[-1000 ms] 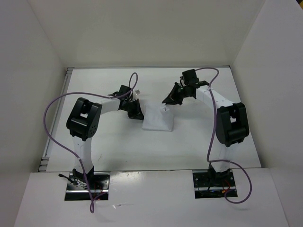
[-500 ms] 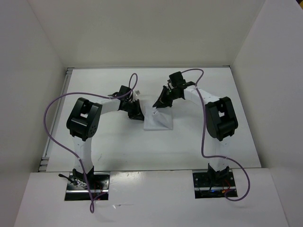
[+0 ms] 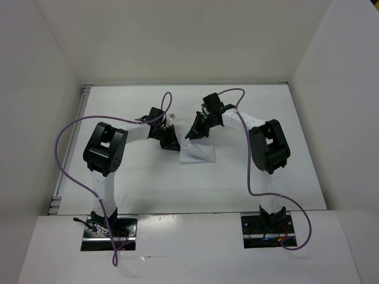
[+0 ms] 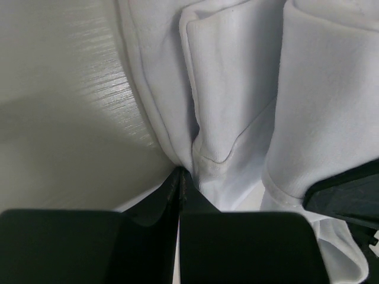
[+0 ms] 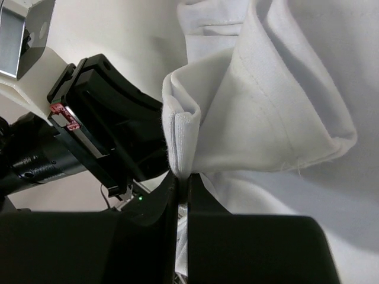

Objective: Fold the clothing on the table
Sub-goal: Fold the skirt

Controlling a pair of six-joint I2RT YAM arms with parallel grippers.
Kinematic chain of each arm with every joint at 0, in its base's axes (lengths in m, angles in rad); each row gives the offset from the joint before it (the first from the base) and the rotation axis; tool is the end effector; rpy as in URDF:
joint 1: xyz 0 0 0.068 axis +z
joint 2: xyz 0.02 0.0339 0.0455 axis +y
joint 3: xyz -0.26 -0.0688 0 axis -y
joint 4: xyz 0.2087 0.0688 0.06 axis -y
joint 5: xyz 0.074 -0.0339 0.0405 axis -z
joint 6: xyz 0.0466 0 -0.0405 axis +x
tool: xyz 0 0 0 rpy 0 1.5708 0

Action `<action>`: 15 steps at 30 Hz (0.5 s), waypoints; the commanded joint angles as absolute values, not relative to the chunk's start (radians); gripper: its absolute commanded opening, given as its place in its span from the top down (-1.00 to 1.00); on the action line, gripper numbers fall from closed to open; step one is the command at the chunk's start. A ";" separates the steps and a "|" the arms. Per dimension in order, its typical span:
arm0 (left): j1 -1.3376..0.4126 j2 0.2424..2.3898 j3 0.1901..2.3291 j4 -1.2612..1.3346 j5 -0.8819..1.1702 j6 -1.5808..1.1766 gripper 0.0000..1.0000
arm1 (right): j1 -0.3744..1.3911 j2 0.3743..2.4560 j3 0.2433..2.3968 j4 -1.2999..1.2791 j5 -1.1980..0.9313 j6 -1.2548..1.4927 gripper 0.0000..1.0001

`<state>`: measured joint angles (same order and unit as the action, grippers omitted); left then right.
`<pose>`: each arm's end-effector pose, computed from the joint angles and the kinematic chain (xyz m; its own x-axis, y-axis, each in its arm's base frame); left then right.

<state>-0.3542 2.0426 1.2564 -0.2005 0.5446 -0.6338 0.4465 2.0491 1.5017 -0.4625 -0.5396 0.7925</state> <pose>0.3582 -0.1582 0.1448 -0.9648 -0.1833 -0.1884 -0.0084 0.7379 -0.6748 0.3592 0.1985 0.1904 -0.9756 0.2103 -0.0636 0.1107 0.7208 0.6843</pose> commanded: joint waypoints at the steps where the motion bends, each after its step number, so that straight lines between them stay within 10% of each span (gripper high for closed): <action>1: -0.359 2.029 1.235 -0.218 0.520 -0.620 0.98 | 0.471 2.063 1.569 -0.422 -0.561 0.799 0.96; 15: -0.359 2.029 1.226 -0.218 0.520 -0.620 0.98 | 0.521 2.118 1.611 -0.413 -0.571 0.790 0.96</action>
